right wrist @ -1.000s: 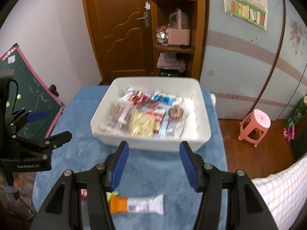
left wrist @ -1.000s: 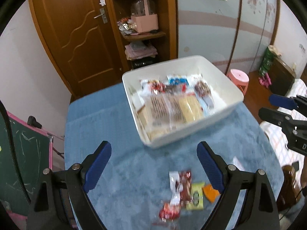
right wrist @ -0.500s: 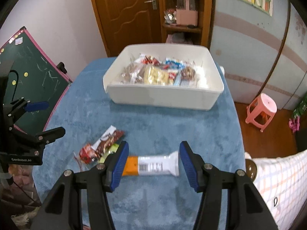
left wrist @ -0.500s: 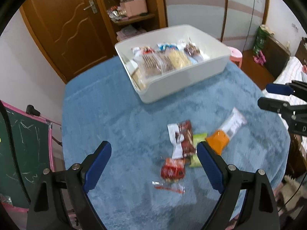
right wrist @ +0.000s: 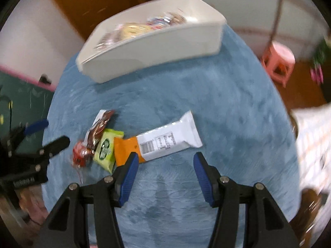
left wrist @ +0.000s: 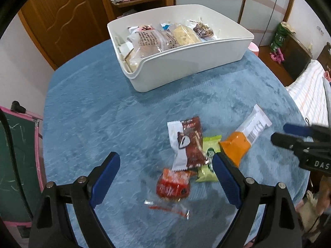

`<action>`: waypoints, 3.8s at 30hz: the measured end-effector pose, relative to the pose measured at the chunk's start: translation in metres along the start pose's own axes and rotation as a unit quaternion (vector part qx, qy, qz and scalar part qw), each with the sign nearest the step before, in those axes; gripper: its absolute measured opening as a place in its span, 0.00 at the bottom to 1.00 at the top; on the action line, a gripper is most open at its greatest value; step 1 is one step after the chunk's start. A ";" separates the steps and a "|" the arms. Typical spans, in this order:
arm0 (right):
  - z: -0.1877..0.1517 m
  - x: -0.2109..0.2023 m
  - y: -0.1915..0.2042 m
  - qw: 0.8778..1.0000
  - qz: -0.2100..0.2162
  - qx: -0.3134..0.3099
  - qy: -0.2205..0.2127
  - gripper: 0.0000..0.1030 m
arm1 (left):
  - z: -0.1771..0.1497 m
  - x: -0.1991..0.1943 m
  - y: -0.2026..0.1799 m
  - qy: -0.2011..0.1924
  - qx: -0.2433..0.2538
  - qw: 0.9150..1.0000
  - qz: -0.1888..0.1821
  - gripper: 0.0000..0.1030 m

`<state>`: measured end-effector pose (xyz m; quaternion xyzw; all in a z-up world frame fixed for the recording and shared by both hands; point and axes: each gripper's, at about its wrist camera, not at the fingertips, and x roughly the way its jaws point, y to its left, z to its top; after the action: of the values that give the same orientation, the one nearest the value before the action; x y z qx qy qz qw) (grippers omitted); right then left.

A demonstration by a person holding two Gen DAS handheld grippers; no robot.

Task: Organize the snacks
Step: 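Grasp the brown-white pastry with left tool while right grasps white-orange bar, then carry both snacks over the white bin and release them inside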

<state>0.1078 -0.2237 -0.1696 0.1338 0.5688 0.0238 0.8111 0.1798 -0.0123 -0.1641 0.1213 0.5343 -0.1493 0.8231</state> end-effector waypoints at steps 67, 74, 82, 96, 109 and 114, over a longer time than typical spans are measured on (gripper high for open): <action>0.046 -0.073 0.059 0.974 -0.026 -0.135 -0.181 0.34 | 0.053 -0.071 -0.010 -0.132 -0.016 0.991 0.003 0.39; 0.110 -0.115 0.076 0.951 -0.052 -0.167 -0.256 0.34 | 0.106 -0.104 -0.002 -0.188 -0.020 0.981 0.045 0.39; 0.183 -0.121 0.085 0.944 -0.060 -0.169 -0.279 0.34 | 0.167 -0.089 0.008 -0.204 -0.039 0.975 0.075 0.39; 0.259 -0.026 0.064 0.974 -0.057 -0.147 -0.162 0.36 | 0.210 0.003 0.026 -0.136 -0.090 0.985 0.056 0.40; 0.252 -0.007 0.050 0.986 -0.036 -0.120 -0.111 0.51 | 0.204 0.013 0.043 -0.104 -0.120 0.987 0.000 0.83; 0.236 -0.025 0.049 0.986 -0.013 -0.111 -0.121 0.51 | 0.192 -0.012 0.043 -0.132 -0.117 0.984 0.017 0.83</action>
<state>0.3240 -0.2263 -0.0600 0.0381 0.4618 0.0599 0.8841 0.3538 -0.0397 -0.0748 0.0122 0.4322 -0.0869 0.8975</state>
